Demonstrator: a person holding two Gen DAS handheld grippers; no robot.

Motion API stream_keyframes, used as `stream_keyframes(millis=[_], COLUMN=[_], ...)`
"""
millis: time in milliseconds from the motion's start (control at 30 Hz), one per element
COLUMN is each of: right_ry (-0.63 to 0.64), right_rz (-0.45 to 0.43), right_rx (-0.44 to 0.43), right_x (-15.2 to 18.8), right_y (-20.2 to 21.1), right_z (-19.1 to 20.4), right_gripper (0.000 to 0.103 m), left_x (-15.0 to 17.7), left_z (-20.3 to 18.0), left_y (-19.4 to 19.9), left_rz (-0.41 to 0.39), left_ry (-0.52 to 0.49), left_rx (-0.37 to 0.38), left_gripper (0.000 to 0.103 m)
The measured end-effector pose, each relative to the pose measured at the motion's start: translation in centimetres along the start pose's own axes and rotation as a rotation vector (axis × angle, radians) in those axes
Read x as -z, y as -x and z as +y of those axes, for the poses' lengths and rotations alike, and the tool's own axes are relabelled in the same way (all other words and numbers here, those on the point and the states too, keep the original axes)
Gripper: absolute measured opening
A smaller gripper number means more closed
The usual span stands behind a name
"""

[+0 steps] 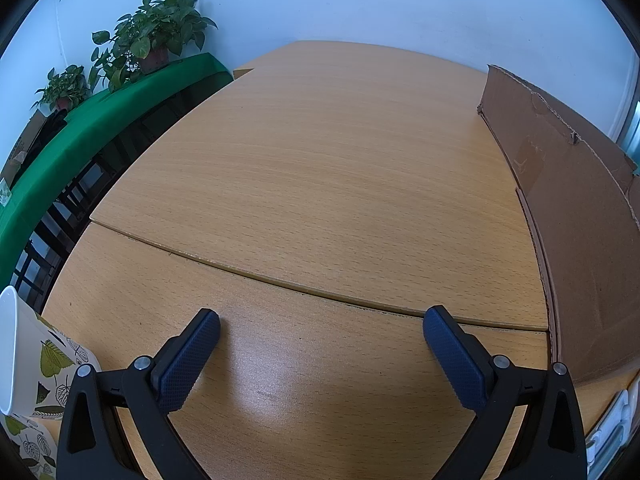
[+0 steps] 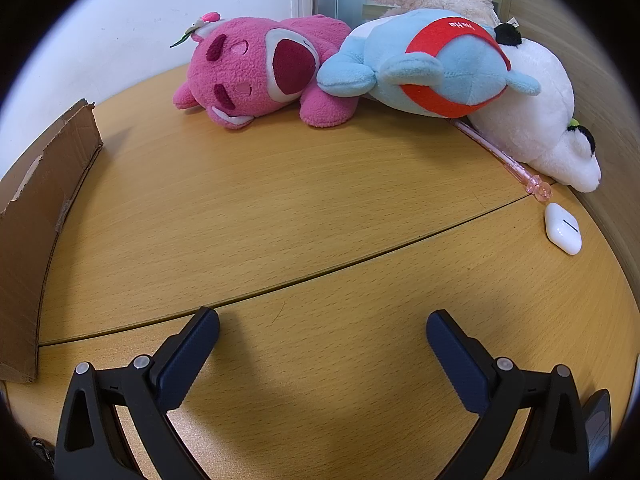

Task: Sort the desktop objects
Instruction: 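Close both grippers on the teal-and-pink plush pig, then lift the plush pig with both grippers and carry it over the cardboard box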

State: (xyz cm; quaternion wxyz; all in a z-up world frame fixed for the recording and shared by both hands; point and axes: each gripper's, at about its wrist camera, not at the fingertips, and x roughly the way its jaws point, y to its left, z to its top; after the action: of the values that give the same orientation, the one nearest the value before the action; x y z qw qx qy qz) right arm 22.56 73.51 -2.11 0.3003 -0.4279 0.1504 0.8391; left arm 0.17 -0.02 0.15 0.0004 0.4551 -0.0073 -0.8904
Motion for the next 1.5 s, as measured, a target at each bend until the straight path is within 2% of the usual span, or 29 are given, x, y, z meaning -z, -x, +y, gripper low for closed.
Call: stream_keyframes(millis=[133,267,333,367,433,600,667,733,800,867,967,1033,1133,1233,1300,1400,1500], right_ry=[-0.021,0.068,0.112,0.114,0.126,0.220,0.290,0.363,0.439,0.544,0.628,0.689,0.844,0.902,0.924,0.888,0.832], right_rz=[0.001,0.004,0.045,0.068,0.111,0.152,0.091,0.013,-0.032,-0.067,-0.070,-0.018,0.016,0.132,0.148,0.180,0.222], right_rx=[0.014,-0.046,-0.072,-0.079,-0.082,-0.132,-0.215,-0.339,-0.466,-0.593,-0.751,-0.832,-0.825,-0.900,-0.920,-0.940,-0.977], right_x=[0.8,4.1,4.8,5.3,6.8,8.5,8.9,9.1,9.5,10.4,11.3,12.5,15.4,17.7,18.8,19.3,18.9], right_y=[0.5,2.7,3.4,3.8,4.9,7.5,10.5,14.0,16.9,19.7,21.6,21.5,21.6,20.8,21.0,20.5,20.1], right_z=[0.6,2.3,2.8,2.9,3.5,6.7,9.6,13.3,16.6,20.4,24.9,27.9,32.0,35.0,36.4,37.0,36.7], right_gripper=[0.103,0.103,0.103,0.103,0.103,0.103,0.103,0.103,0.103,0.102,0.103,0.102,0.102,0.102,0.101,0.100,0.092], left_x=[0.0,0.3,0.8,1.3,2.6,6.4,8.8,10.7,12.3,13.9,15.8,16.6,17.2,17.1,16.9,16.0,14.3], left_z=[0.0,-0.2,0.5,0.7,0.3,-3.1,-4.4,-5.0,-5.6,-6.4,-7.3,-7.5,-7.2,-7.1,-7.1,-6.9,-8.6], left_y=[-0.1,0.2,1.7,3.6,8.0,16.7,19.4,20.8,20.7,19.4,17.6,16.8,16.5,16.4,16.3,16.6,18.2], left_rz=[0.000,0.006,0.011,-0.031,-0.098,-0.062,-0.040,-0.016,0.056,0.151,0.243,0.262,0.259,0.264,0.262,0.256,0.184], left_ry=[-0.001,-0.008,0.064,0.097,0.088,-0.089,-0.115,-0.088,-0.050,-0.013,0.011,0.053,0.083,0.083,0.072,0.075,-0.026], left_rx=[0.003,0.005,-0.037,-0.019,0.085,0.264,0.347,0.465,0.549,0.592,0.628,0.686,0.682,0.692,0.676,0.672,0.597], left_gripper=[0.103,0.103,0.096,0.096,0.098,0.102,0.102,0.102,0.102,0.102,0.097,0.096,0.096,0.091,0.083,0.076,0.073])
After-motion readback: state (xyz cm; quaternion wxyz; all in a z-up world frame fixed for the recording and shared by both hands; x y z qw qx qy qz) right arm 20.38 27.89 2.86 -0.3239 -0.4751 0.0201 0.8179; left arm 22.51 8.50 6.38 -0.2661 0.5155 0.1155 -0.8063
